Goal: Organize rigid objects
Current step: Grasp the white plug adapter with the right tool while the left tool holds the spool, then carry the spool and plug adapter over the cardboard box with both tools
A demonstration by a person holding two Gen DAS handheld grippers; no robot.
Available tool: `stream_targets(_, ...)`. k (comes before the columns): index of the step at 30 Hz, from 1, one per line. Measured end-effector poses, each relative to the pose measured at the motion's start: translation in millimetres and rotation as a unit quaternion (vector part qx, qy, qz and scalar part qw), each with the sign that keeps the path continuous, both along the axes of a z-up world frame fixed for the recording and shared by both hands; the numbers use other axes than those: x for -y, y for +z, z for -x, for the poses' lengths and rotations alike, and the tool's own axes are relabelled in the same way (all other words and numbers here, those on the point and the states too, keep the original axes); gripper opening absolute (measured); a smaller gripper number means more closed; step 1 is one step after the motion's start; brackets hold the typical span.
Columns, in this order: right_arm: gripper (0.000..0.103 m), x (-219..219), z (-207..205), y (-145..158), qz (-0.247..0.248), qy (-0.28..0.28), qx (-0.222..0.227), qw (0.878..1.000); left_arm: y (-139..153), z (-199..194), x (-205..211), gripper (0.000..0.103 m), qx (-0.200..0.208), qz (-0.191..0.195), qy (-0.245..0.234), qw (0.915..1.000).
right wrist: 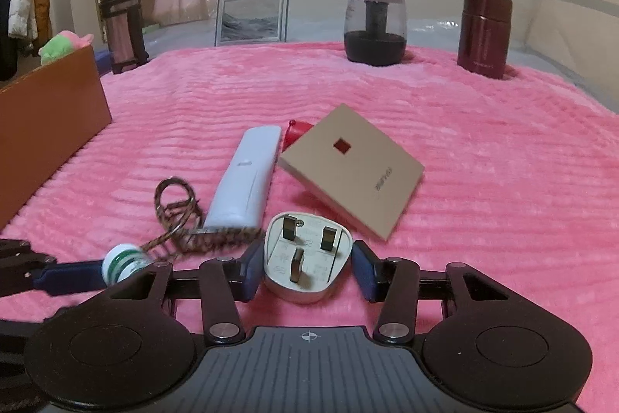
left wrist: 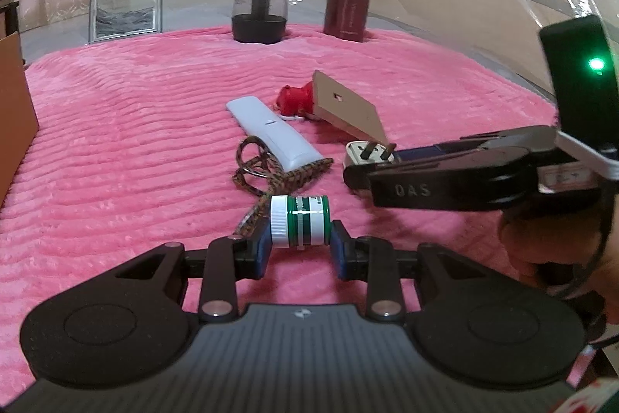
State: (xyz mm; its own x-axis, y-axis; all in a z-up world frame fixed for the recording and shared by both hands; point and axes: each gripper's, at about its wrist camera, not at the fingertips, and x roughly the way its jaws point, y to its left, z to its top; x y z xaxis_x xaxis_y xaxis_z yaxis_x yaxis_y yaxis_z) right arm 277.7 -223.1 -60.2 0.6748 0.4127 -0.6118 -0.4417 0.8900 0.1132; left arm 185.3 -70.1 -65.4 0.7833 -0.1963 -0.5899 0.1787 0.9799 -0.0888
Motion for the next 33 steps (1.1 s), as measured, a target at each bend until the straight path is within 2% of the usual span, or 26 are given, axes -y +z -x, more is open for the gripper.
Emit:
stream_targets(3, 0.041, 7.5, 21.5, 6.3, 0.001, 0.009, -0.012, 1.000, 0.5, 9.0, 0.3, 0.027, -0.003, -0.003, -0.015, 0.9999)
stream_targets(4, 0.035, 9.9, 28.6, 7.9, 0.002, 0.009, -0.016, 1.000, 0.0, 12.9, -0.3, 0.027, -0.005, -0.003, -0.017, 0.9998)
stream_targets(5, 0.034, 13.7, 36.3, 8.7, 0.001, 0.007, -0.019, 1.000, -0.9, 16.1, -1.4, 0.027, -0.006, -0.004, -0.017, 0.9998)
stream_targets(6, 0.024, 16.5, 42.4, 8.6, 0.001, 0.003, -0.019, 1.000, -2.1, 18.2, -2.0, 0.027, -0.006, -0.004, -0.018, 0.9998)
stream_targets(12, 0.024, 26.0, 60.3, 7.1, -0.003, -0.025, -0.016, 1.000, -6.7, 22.6, -3.2, 0.027, -0.007, -0.012, -0.020, 0.9997)
stream_targets(14, 0.027, 27.8, 59.7, 5.9, -0.012, -0.034, -0.019, 0.999, -7.3, 22.1, -2.6, 0.027, -0.007, -0.012, -0.020, 0.9997)
stream_targets(15, 0.037, 28.6, 59.5, 5.6, -0.012, -0.040, -0.020, 0.999, -7.7, 21.8, -2.3, 0.027, -0.006, -0.013, -0.020, 0.9997)
stream_targets(16, 0.054, 29.0, 60.0, 5.4, -0.012, -0.045, -0.018, 0.999, -7.9, 21.6, -2.0, 0.027, -0.006, -0.013, -0.021, 0.9997)
stream_targets(18, 0.064, 29.4, 61.4, 6.0, -0.021, -0.049, -0.013, 0.998, -7.9, 21.5, -1.8, 0.027, -0.004, -0.014, -0.021, 0.9997)
stream_targets(23, 0.064, 26.9, 59.4, 7.7, -0.029, -0.043, -0.002, 0.999, -10.0, 20.0, -2.3, 0.027, -0.004, -0.012, -0.022, 0.9997)
stream_targets(33, 0.063, 23.8, 42.4, 5.8, -0.026, -0.038, -0.008, 0.999, -12.6, 15.9, 1.5, 0.027, 0.001, -0.012, -0.008, 0.9999)
